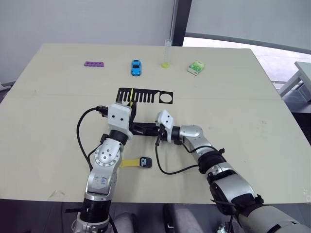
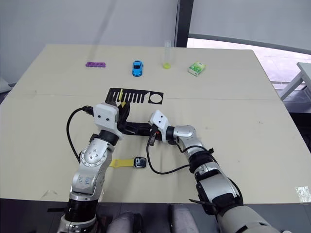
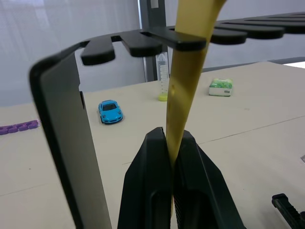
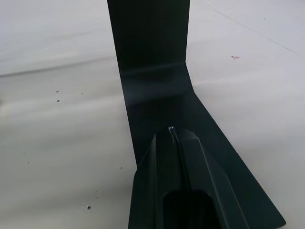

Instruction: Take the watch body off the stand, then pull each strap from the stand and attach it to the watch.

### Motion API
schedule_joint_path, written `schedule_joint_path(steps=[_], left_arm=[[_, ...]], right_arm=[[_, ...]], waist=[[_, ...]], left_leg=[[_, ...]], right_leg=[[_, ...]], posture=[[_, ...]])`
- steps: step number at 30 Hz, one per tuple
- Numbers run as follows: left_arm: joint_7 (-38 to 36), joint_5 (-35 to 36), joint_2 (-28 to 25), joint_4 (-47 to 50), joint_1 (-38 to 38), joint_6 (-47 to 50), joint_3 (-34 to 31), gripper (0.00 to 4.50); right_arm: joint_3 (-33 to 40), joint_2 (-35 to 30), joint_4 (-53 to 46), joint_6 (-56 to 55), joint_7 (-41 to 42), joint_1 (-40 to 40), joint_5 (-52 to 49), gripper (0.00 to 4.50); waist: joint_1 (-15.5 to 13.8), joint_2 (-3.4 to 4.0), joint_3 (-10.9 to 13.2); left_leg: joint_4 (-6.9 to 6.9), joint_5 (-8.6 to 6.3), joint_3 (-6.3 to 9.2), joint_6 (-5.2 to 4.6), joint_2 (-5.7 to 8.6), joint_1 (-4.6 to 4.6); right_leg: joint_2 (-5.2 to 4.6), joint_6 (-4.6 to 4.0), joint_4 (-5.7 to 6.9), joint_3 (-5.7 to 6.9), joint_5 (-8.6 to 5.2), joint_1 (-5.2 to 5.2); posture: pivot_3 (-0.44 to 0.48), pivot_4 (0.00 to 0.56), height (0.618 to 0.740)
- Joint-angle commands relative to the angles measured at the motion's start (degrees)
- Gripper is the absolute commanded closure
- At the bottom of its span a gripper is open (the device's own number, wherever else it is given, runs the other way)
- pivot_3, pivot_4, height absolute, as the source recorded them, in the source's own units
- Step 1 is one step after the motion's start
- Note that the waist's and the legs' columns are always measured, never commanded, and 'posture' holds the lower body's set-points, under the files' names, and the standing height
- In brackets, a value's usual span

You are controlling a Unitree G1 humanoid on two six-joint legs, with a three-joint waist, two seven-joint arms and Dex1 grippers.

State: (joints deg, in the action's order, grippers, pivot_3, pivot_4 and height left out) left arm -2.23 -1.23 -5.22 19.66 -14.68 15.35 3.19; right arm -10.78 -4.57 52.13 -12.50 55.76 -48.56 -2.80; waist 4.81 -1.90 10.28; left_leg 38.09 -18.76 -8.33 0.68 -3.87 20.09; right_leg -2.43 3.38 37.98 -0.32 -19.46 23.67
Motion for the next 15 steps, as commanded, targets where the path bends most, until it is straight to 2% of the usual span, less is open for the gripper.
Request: schedule_joint_path(steps=[1,10,15], left_arm=[[-1.4,0.7,-0.1,3.4,0.2,-1.6,0.3,4.46],[-3.9,2.1,-0.9,5.2,1.6,-1.2,-0.1,4.46],[-6.5,3.2,-3.1,6.8,3.3,-2.1,-1.2,4.46]], right_arm=[[-0.7,0.7,2.4,1.9,-1.7,1.8,1.7,4.5],[-0.6,1.2,3.0,3.1,-4.0,1.4,2.0,4.5],[-0.8,1.3,3.6,3.2,-4.2,1.1,2.2,4.5]], waist=[[0.0,0.0,0.0],[0.1,0.0,0.0],[0.1,0.01,0.0]], left_leg=[[0.0,0.0,0.0,0.0,0.0,0.0],[0.0,0.0,-0.01,0.01,-0.01,-0.02],[-0.01,0.01,-0.01,0.02,-0.02,-0.03]], right_leg=[[0.0,0.0,0.0,0.0,0.0,0.0],[0.0,0.0,0.0,-0.01,0.0,0.0],[0.0,0.0,0.01,-0.01,0.0,-0.01]], posture=[[0.0,0.15,0.74],[0.0,0.15,0.74],[0.0,0.15,0.74]])
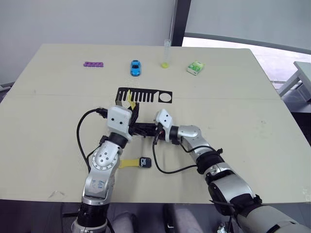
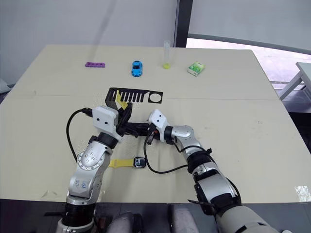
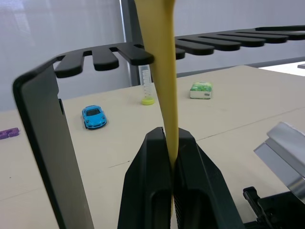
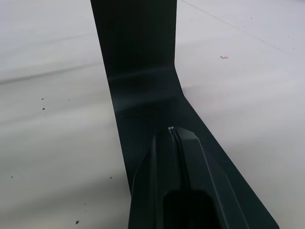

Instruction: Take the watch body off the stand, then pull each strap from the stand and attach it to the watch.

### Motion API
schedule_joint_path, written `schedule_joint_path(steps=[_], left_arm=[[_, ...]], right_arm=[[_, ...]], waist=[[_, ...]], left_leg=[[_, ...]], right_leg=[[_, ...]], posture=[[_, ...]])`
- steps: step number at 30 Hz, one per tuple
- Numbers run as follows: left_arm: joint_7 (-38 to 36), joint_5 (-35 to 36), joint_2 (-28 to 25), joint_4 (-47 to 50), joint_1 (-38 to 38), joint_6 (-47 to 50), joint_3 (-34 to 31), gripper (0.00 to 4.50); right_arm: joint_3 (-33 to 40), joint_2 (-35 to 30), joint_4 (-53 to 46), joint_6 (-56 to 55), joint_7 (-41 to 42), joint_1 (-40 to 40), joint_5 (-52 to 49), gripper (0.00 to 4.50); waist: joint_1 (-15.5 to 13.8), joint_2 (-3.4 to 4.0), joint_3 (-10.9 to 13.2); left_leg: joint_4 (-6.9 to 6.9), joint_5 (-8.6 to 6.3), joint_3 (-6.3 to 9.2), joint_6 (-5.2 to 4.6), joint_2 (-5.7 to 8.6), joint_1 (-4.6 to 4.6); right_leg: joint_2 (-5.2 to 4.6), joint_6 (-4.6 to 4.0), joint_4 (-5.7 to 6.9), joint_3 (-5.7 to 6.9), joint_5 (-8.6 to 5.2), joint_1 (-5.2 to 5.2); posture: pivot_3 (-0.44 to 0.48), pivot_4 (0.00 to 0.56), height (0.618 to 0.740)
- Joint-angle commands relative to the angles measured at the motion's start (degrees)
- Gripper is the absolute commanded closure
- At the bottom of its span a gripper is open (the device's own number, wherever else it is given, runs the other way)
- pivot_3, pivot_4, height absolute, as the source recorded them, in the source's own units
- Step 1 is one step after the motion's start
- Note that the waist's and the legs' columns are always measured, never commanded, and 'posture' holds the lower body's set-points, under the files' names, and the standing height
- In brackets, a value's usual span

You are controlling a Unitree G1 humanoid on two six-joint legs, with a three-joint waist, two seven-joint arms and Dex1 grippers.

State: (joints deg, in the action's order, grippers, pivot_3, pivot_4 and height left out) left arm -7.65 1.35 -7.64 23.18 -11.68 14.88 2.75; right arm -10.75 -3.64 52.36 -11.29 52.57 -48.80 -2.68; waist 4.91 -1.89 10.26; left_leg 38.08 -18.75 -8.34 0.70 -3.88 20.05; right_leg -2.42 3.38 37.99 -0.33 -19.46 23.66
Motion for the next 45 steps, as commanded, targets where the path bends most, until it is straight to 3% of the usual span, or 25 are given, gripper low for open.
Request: schedule_joint_path(steps=[1,8,11,20,23,28,31,35,38,40,45], left_arm=[[-1.2,0.7,-1.0,3.3,0.4,-1.6,-1.0,4.46],[-3.7,2.7,-3.4,5.9,2.0,-1.9,-2.7,4.46],[-8.2,7.6,-5.9,9.0,4.5,-1.2,-4.8,4.46],[-24.6,38.2,-19.3,18.9,15.1,9.4,-19.2,4.46],[-28.5,49.2,-25.1,18.2,16.9,13.7,-25.6,4.46],[-34.4,66.0,-36.2,12.9,17.6,24.6,-31.1,4.46],[-36.8,73.8,-41.3,9.2,16.8,30.7,-30.9,4.5],[-41.1,80.4,-46.6,4.4,16.1,38.1,-29.3,4.5],[-43.6,80.3,-48.9,1.9,15.8,41.3,-28.0,4.5],[-45.1,79.1,-49.7,1.2,15.0,42.1,-26.8,4.5],[-45.4,77.1,-48.2,1.0,7.9,42.5,-20.7,4.5]], right_arm=[[-0.9,0.3,3.5,2.0,-1.0,1.3,2.1,4.5],[-0.6,0.2,3.7,2.1,-1.0,0.9,1.9,4.5],[-0.4,0.2,2.7,1.9,0.4,1.2,1.1,4.5],[2.7,-3.0,-9.7,1.8,8.9,4.1,-5.3,4.5],[4.2,-7.0,-20.2,6.3,13.5,7.7,-9.7,4.5],[9.4,-17.2,-41.0,24.9,17.3,17.5,-22.2,4.5],[13.9,-23.4,-54.5,38.5,16.3,25.5,-32.8,3.7],[21.5,-26.7,-67.1,52.8,7.5,34.0,-46.3,1.75],[25.5,-27.3,-73.4,58.9,2.1,40.9,-53.9,0.38],[27.4,-26.3,-75.6,61.3,-2.2,43.8,-58.6,0.04],[24.5,-22.2,-82.3,64.7,-13.1,43.9,-68.5,0.04]], waist=[[0.0,0.0,0.0],[-0.1,0.0,0.0],[0.0,0.01,0.0],[-0.3,0.09,0.1],[-0.6,0.15,0.1],[-1.3,0.28,0.2],[-1.8,0.38,0.2],[-1.4,0.4,0.3],[-1.4,0.43,0.3],[-1.6,0.43,0.3],[-1.6,0.42,0.3]], left_leg=[[0.0,0.0,0.0,0.0,0.0,0.0],[-0.01,0.0,0.0,0.0,0.0,0.0],[-0.02,-0.01,0.0,0.01,-0.01,0.01],[-0.08,-0.05,0.12,0.04,-0.01,0.14],[-0.05,-0.06,0.21,0.01,0.04,0.2],[-0.06,-0.08,0.3,-0.01,0.07,0.21],[-0.12,-0.11,0.41,0.01,0.07,0.23],[-0.17,-0.14,0.4,0.01,0.07,0.22],[-0.23,-0.13,0.4,0.05,0.07,0.17],[-0.29,-0.12,0.42,0.06,0.08,0.17],[-0.3,-0.12,0.41,0.05,0.14,0.21]], right_leg=[[0.0,0.0,0.0,0.0,0.0,0.0],[0.0,0.0,-0.01,0.0,0.0,0.0],[0.0,0.0,-0.02,0.0,0.0,0.0],[-0.03,-0.02,-0.17,0.08,-0.01,0.03],[-0.11,-0.02,-0.21,0.15,-0.01,0.02],[-0.13,-0.03,-0.23,0.21,-0.02,-0.01],[-0.13,-0.06,-0.34,0.26,-0.04,-0.02],[-0.12,-0.09,-0.37,0.23,-0.05,-0.02],[-0.1,-0.11,-0.33,0.21,-0.06,-0.02],[-0.08,-0.15,-0.35,0.22,-0.08,-0.01],[-0.1,-0.12,-0.41,0.17,-0.07,-0.01]], posture=[[0.0,0.15,0.74],[0.0,0.15,0.74],[0.0,0.15,0.74],[0.0,0.15,0.74],[0.0,0.15,0.74],[0.0,0.15,0.74],[0.0,0.15,0.74],[0.0,0.15,0.74],[0.0,0.15,0.74],[0.0,0.15,0.74],[0.0,0.15,0.74]])
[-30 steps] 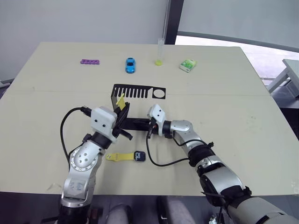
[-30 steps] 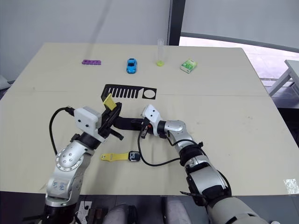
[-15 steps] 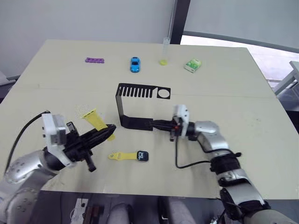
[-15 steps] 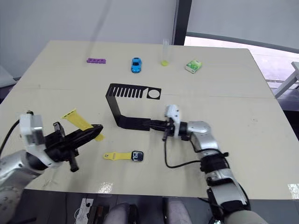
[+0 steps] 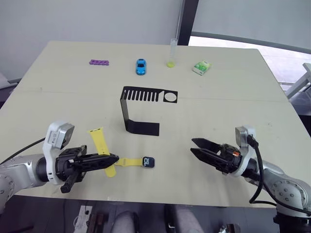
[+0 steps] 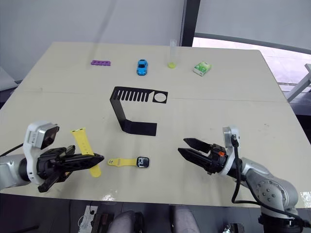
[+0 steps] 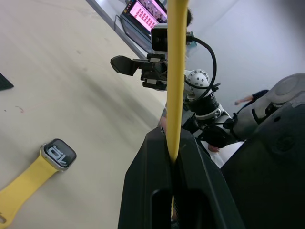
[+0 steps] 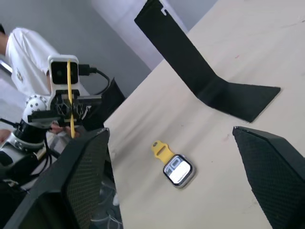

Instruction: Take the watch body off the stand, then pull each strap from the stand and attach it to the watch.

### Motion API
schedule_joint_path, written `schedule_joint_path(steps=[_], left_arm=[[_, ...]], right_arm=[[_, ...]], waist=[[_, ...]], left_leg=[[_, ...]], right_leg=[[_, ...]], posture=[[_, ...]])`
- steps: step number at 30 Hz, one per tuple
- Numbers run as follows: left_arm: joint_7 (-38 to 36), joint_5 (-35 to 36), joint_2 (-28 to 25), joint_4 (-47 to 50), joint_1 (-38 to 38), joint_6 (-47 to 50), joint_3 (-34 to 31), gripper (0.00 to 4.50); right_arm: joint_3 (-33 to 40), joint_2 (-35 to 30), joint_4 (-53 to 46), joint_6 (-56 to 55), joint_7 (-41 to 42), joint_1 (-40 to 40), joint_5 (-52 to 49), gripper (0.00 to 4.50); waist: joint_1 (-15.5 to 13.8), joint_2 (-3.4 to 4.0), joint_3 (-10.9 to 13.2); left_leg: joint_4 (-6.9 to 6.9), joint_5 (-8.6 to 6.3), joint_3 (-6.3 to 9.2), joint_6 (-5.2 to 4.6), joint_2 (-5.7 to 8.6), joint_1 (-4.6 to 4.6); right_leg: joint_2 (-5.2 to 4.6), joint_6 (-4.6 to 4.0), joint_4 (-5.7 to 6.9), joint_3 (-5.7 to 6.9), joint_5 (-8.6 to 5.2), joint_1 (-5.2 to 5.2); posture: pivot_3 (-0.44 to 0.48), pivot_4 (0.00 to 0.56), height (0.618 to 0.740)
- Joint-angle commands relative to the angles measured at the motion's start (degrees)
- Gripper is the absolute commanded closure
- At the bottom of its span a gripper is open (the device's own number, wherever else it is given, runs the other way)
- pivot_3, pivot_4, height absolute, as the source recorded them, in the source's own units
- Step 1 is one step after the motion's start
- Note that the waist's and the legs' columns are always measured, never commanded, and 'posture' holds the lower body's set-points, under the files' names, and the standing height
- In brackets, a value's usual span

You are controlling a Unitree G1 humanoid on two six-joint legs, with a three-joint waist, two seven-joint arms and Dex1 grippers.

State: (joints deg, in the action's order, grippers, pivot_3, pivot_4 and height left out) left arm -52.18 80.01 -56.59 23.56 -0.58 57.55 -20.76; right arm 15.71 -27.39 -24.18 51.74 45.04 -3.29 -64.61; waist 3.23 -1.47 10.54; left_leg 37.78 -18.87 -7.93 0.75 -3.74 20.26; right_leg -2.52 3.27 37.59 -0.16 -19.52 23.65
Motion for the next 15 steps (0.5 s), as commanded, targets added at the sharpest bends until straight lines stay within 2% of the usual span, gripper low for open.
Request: schedule_joint_path(steps=[1,6,10,15], left_arm=[[-0.9,-2.7,1.2,1.0,-4.7,-0.3,4.6,4.5],[0.9,-6.0,4.6,1.9,-11.8,-0.2,10.8,4.5],[3.2,-6.1,7.0,2.0,-16.0,1.6,14.2,4.5],[7.6,-5.4,11.1,1.2,-20.8,5.0,18.5,4.5]], right_arm=[[-3.1,2.5,-6.7,2.1,-8.0,-2.6,-8.3,0.04],[-7.8,6.1,-7.0,2.9,-18.9,-8.0,-14.7,0.04],[-11.2,8.5,-6.7,2.0,-22.8,-10.9,-17.2,0.04],[-15.9,10.8,-5.3,1.5,-24.1,-14.5,-13.9,0.04]], waist=[[0.1,0.0,0.0],[0.0,-0.01,0.0],[-0.1,-0.02,0.0],[0.0,-0.02,0.0]], left_leg=[[-0.01,0.0,0.0,0.0,0.0,0.0],[-0.04,0.02,-0.01,0.03,0.0,0.04],[0.01,0.04,-0.01,-0.01,0.0,0.12],[0.11,0.03,0.0,-0.03,-0.01,0.16]], right_leg=[[0.01,0.01,0.0,0.0,0.01,0.0],[0.06,0.01,-0.01,-0.01,0.01,0.07],[0.06,0.04,-0.08,-0.03,0.02,0.09],[0.08,0.08,-0.08,-0.04,0.04,0.1]], posture=[[0.0,0.15,0.74],[0.0,0.15,0.74],[0.0,0.15,0.74],[0.0,0.15,0.74]])
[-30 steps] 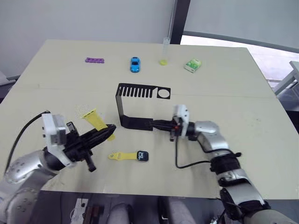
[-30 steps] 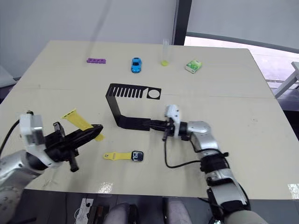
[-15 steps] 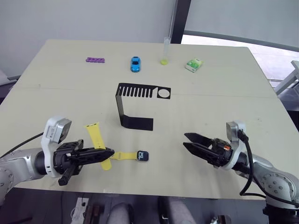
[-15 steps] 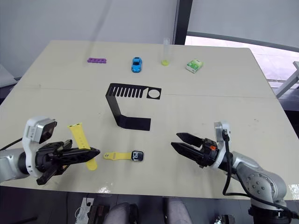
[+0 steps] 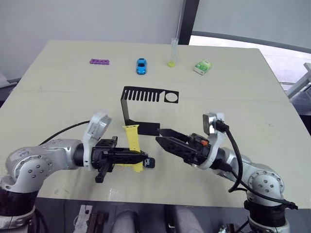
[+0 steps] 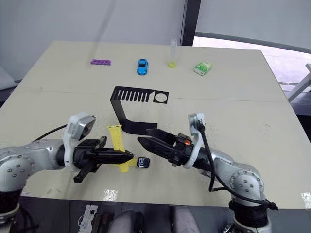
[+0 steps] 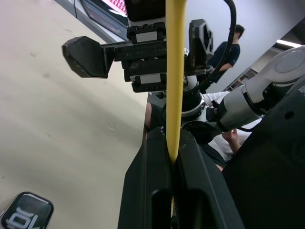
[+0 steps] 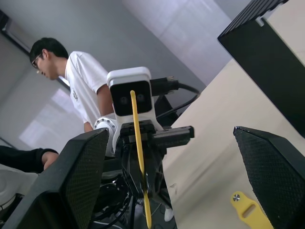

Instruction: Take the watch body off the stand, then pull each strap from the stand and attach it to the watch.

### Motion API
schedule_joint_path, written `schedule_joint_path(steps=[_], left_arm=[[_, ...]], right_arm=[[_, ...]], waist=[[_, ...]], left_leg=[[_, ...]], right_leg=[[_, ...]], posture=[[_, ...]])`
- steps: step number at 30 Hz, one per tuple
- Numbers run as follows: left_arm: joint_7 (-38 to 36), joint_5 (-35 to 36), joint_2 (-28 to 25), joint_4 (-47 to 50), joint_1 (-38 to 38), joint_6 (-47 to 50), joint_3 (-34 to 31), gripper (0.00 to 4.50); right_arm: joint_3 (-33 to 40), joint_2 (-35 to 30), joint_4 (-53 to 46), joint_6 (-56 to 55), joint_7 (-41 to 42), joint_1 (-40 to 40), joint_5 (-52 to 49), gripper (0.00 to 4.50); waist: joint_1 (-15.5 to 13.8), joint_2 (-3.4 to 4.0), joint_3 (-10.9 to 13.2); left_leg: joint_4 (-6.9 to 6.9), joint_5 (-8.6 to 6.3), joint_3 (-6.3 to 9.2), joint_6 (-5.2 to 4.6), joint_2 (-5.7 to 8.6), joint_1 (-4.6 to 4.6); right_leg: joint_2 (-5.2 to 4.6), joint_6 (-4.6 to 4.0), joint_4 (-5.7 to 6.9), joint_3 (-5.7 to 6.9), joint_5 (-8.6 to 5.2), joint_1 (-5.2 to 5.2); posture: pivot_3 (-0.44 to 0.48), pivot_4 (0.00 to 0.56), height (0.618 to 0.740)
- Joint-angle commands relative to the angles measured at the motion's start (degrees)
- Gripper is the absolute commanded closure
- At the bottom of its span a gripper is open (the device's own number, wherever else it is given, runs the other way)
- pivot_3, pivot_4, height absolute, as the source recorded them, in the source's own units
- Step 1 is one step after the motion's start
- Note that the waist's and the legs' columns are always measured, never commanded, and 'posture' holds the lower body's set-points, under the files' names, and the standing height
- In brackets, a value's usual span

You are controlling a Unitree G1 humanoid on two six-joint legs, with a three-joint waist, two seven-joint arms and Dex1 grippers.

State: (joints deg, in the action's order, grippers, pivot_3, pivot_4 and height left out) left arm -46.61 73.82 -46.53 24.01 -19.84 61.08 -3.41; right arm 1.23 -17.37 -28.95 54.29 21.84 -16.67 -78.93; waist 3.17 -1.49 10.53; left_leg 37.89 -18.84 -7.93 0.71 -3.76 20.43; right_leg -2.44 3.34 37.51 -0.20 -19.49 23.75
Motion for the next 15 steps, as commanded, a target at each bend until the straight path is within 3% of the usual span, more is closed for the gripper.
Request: schedule_joint_path(steps=[1,15], left_arm=[[2.3,0.5,1.3,0.7,-1.8,1.7,1.3,4.5],[7.4,2.2,6.2,0.1,-1.9,2.2,-0.8,4.5]], right_arm=[[-1.6,1.0,-0.4,-1.4,-1.0,-1.4,0.3,0.04],[-3.1,3.7,0.9,-4.7,-0.4,-1.8,2.4,0.04]], waist=[[0.0,0.0,0.0],[0.0,-0.02,0.0]], left_leg=[[0.01,0.0,0.0,0.0,0.0,-0.01],[0.06,0.01,0.01,0.0,-0.01,0.0]], right_leg=[[0.0,0.0,0.02,-0.01,0.0,0.0],[0.01,0.01,0.07,0.0,0.0,0.0]], posture=[[0.0,0.15,0.74],[0.0,0.15,0.74]])
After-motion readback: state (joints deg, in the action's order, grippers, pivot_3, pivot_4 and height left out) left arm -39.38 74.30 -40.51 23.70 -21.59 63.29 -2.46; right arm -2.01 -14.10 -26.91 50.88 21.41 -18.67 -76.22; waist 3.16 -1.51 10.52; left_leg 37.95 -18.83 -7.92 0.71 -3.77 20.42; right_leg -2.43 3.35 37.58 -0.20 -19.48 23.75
